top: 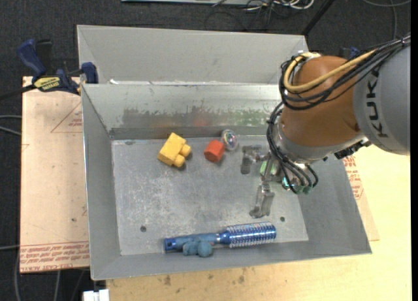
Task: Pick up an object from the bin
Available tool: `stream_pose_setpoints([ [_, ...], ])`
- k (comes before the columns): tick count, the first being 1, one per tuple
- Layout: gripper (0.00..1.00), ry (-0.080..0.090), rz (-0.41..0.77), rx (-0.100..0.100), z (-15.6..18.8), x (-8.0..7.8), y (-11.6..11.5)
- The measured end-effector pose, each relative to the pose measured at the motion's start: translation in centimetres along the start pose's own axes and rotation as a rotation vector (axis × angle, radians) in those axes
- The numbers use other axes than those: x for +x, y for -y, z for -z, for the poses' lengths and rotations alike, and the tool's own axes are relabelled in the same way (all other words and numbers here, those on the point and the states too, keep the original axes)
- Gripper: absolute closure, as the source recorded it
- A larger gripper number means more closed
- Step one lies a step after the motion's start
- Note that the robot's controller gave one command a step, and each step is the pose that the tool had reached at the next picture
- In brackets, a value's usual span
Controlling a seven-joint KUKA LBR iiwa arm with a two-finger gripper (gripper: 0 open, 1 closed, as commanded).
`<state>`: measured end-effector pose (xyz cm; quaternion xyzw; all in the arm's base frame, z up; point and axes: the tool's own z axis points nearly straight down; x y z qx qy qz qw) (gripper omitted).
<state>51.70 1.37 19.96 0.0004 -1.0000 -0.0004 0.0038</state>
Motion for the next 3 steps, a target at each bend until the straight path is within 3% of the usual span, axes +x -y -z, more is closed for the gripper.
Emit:
stream_pose_setpoints([
  [1, 0.0, 0.021, 0.235, 0.001, -13.1, 2.6, 2.8],
  [2, 1.0, 0.011, 0.236, 0.001, -13.0, 2.9, 2.8],
  [3, 1.0, 0.015, 0.535, 0.005, 0.8, 1.2, 4.1],
])
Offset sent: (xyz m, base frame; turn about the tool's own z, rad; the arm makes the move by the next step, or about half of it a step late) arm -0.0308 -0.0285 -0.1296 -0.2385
